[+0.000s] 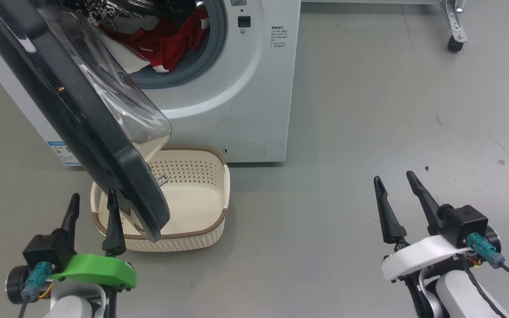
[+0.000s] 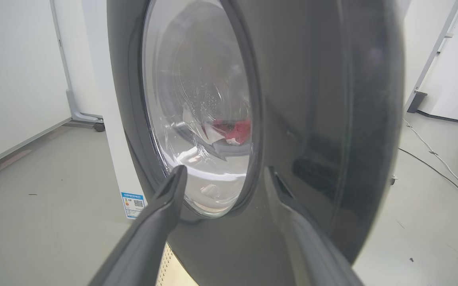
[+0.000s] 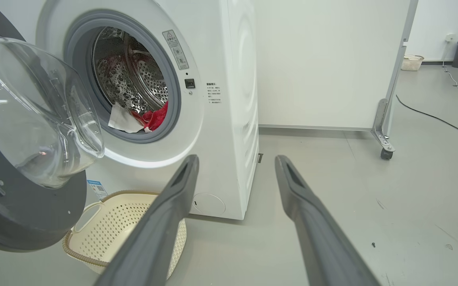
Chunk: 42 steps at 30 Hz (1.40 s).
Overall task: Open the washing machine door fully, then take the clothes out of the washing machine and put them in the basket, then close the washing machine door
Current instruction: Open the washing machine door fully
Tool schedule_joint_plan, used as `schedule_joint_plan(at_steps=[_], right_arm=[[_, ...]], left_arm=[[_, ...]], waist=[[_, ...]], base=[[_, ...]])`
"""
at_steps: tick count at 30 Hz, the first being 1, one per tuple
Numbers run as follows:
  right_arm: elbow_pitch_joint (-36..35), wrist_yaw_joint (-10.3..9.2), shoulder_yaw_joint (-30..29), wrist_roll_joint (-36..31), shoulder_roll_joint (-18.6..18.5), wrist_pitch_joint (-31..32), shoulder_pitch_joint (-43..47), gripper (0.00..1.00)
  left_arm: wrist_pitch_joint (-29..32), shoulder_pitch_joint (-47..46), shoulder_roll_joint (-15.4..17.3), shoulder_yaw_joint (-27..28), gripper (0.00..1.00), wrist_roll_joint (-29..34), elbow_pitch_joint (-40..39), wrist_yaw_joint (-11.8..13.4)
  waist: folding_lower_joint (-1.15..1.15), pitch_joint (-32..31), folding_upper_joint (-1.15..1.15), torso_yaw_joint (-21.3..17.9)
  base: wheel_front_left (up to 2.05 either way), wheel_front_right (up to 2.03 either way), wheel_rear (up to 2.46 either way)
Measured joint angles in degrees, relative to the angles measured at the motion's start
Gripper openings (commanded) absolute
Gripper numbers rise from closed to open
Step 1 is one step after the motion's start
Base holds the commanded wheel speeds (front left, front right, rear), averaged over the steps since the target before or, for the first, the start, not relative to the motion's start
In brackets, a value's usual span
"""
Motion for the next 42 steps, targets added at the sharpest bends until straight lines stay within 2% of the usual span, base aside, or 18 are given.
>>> schedule_joint_plan(at_steps=[31, 32, 33, 34, 35, 36, 42], right_arm=[[-0.87, 0.01, -1.75, -2.08, 2.27, 0.0, 1.77, 1.0], [-0.87, 0.01, -1.8, -2.24, 2.32, 0.0, 1.77, 1.0], [-0.87, 0.01, -1.85, -2.34, 2.34, 0.0, 1.77, 1.0], [-0.87, 0.01, -1.91, -2.36, 2.36, 0.0, 1.77, 1.0], [-0.87, 0.02, -1.99, -2.41, 2.38, 0.0, 1.77, 1.0], [-0.87, 0.03, -2.05, -2.41, 2.41, 0.0, 1.77, 1.0], [-0.83, 0.07, -2.24, -2.56, 2.76, 0.0, 1.78, 1.0]], left_arm=[[0.0, 0.16, -0.08, 0.57, 1.0, 0.98, 0.12, -0.7], [0.0, 0.16, -0.08, 0.57, 0.96, 1.0, 0.12, -0.71], [0.0, 0.16, -0.08, 0.58, 0.8, 1.0, 0.12, -0.75], [0.0, 0.16, -0.09, 0.59, 0.35, 1.0, 0.12, -0.93], [0.0, 0.16, -0.09, 0.6, 0.2, 1.0, 0.12, -0.97], [0.0, 0.16, -0.09, 0.6, 0.0, 0.99, 0.13, -1.01], [0.0, 0.16, -0.1, 0.65, 0.0, 1.0, 0.13, -1.19]], waist=[[0.0, 1.23, 0.0, 0.3], [0.0, 1.26, 0.0, 0.32], [0.0, 1.29, 0.0, 0.34], [0.0, 1.31, 0.0, 0.36], [0.0, 1.34, 0.0, 0.39], [0.0, 1.36, 0.0, 0.41], [0.0, 1.49, 0.0, 0.52]], base=[[0.0, 0.0, 0.0], [0.0, 0.0, 0.0], [0.0, 0.0, 0.0], [0.0, 0.0, 0.0], [0.0, 0.0, 0.0], [0.0, 0.0, 0.0], [0.0, 0.0, 0.0]])
